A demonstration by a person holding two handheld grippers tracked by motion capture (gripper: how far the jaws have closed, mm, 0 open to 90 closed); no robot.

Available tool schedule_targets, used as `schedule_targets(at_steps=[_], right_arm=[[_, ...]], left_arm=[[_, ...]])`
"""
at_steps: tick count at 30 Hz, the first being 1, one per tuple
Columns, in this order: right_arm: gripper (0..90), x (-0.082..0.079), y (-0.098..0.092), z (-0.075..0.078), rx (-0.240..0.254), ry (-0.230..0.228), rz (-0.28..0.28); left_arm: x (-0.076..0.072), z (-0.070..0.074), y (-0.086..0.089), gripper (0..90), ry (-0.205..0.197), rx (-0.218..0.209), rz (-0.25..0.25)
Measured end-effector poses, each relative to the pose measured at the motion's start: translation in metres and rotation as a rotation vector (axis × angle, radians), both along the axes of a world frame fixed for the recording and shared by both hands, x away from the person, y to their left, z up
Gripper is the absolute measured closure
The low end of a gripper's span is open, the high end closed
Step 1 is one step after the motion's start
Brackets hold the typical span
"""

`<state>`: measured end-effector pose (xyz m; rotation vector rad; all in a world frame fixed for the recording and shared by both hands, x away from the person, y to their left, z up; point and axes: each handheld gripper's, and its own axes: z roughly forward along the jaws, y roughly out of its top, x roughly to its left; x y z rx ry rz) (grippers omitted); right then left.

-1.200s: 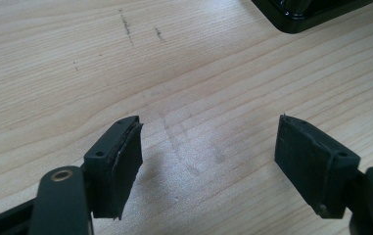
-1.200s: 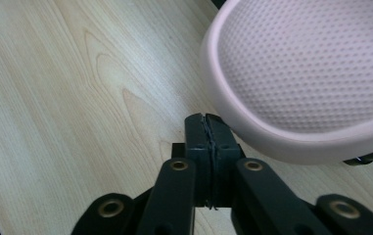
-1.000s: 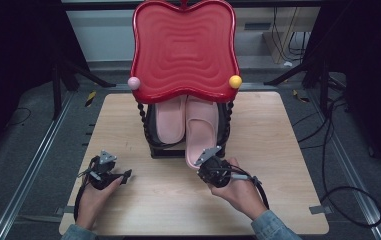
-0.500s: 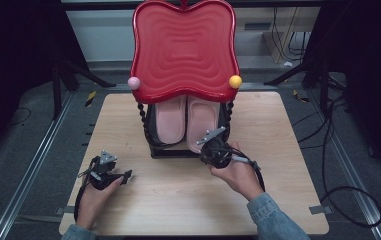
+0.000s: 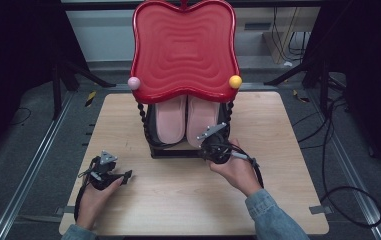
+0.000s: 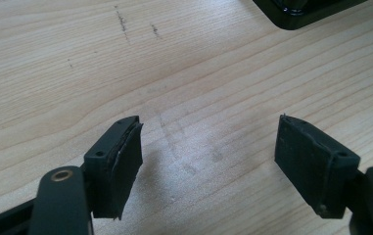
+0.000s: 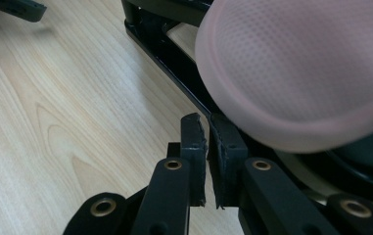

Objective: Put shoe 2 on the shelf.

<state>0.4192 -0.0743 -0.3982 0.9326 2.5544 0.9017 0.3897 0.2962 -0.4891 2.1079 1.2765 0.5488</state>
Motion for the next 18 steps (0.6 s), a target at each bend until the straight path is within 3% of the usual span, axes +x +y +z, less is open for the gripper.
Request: schedule_targets(at_steps=[7, 18], right_arm=[[89.6, -0.011, -0.01, 0.008, 0.018, -0.024, -0.009], [90.0, 0.002, -0.007, 0.008, 0.033, -0.015, -0.026]], left_arm=[[0.0, 0.0, -0.001, 25.3, 0.004, 0.004, -0.001], [0.0, 0.0, -0.001, 25.3, 0.002, 0.0, -0.003]])
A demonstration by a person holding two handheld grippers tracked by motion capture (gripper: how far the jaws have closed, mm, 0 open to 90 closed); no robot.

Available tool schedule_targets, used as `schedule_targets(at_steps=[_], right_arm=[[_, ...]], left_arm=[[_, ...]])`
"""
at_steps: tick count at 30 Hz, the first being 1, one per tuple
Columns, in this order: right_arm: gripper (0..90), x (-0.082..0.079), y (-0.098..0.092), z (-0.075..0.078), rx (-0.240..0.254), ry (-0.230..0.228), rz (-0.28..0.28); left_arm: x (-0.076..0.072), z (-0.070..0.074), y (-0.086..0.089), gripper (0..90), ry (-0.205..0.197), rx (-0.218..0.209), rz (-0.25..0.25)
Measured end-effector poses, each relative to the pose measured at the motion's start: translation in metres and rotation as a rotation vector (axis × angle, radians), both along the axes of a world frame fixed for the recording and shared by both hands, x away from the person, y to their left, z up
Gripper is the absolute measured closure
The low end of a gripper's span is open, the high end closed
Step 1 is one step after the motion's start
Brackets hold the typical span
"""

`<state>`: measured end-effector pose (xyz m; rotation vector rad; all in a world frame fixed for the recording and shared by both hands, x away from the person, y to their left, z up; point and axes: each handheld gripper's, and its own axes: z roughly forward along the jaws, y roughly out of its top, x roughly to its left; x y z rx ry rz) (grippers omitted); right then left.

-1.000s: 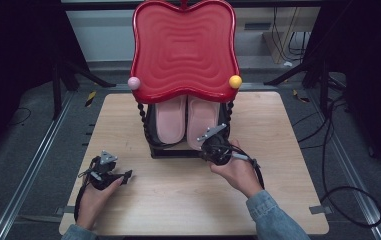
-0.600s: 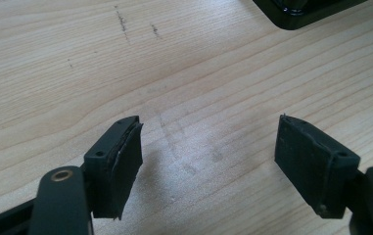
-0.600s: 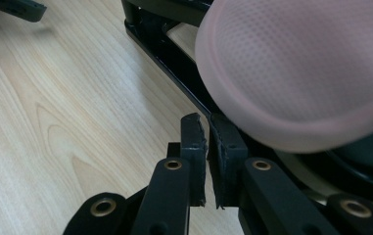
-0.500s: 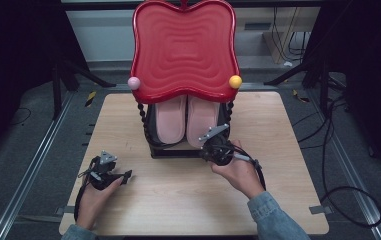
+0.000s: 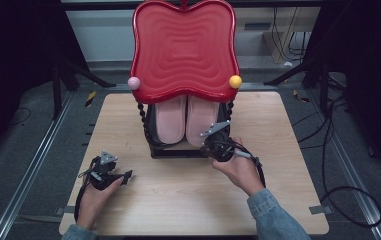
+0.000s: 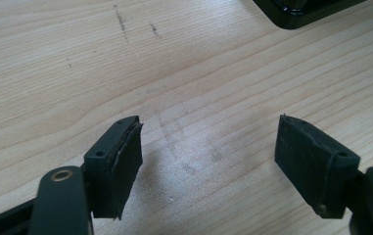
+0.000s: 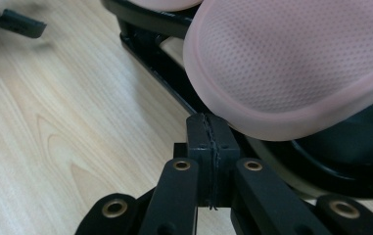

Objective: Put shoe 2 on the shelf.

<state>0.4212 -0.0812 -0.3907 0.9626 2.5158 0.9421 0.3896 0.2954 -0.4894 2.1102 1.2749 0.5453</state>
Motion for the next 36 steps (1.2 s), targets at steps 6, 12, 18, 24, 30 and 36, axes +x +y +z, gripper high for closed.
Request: schedule_targets(at_steps=[6, 12, 18, 24, 30, 36], right_arm=[[90.0, 0.005, 0.001, -0.001, 0.015, 0.001, -0.016], [90.0, 0.007, 0.001, -0.001, 0.021, 0.0, -0.02], [87.7, 0.007, 0.0, -0.002, 0.028, -0.003, -0.022], [78.3, -0.006, -0.004, -0.009, 0.027, -0.016, -0.001], [58.3, -0.028, -0.019, -0.031, 0.027, -0.027, 0.005], [31.2, -0.039, -0.051, -0.063, 0.035, -0.043, -0.091]], left_arm=[[0.0, 0.0, 0.0, 25.3, -0.004, -0.002, 0.005], [0.0, 0.0, 0.001, 25.3, -0.004, -0.002, 0.006], [0.0, 0.0, 0.001, 25.3, -0.002, -0.001, 0.005], [0.0, 0.0, 0.002, 24.2, -0.006, -0.005, 0.009], [0.002, -0.002, 0.003, 20.6, -0.008, 0.0, 0.014], [0.004, -0.007, 0.004, 13.3, -0.009, -0.001, 0.032]])
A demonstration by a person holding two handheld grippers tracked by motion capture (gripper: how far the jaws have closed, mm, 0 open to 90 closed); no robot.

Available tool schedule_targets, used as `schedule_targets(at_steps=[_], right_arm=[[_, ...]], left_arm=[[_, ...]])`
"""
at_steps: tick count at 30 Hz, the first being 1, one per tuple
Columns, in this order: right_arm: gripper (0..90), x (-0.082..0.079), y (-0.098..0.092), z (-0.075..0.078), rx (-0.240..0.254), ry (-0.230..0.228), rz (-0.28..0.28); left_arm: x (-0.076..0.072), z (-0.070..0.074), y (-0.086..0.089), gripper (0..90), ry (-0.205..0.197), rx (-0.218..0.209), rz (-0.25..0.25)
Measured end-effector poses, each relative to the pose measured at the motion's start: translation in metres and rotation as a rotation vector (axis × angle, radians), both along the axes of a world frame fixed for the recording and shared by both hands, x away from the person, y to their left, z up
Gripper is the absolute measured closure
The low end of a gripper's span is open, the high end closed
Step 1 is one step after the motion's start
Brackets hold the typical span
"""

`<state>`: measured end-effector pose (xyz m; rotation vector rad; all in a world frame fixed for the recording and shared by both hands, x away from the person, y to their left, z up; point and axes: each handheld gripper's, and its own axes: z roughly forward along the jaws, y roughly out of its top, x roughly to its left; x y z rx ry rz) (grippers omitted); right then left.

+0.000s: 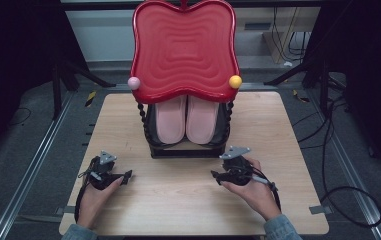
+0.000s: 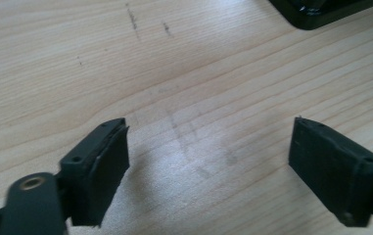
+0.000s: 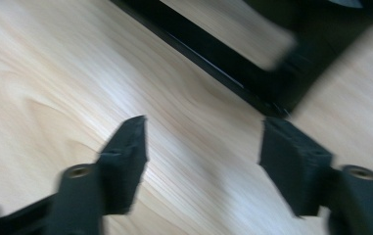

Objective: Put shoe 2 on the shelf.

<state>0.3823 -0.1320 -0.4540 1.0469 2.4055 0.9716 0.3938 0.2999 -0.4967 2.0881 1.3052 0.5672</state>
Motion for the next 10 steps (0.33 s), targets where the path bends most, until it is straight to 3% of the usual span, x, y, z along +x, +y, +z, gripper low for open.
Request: schedule_targets(at_steps=[4, 10], right_arm=[[16.8, 0.001, -0.034, -0.022, -0.006, -0.029, -0.149], [11.6, 0.014, -0.083, -0.044, 0.028, 0.005, -0.367]], left_arm=[[0.003, -0.004, 0.003, 9.0, 0.004, -0.01, 0.022], [0.005, -0.008, 0.004, 5.9, 0.007, -0.007, 0.033]])
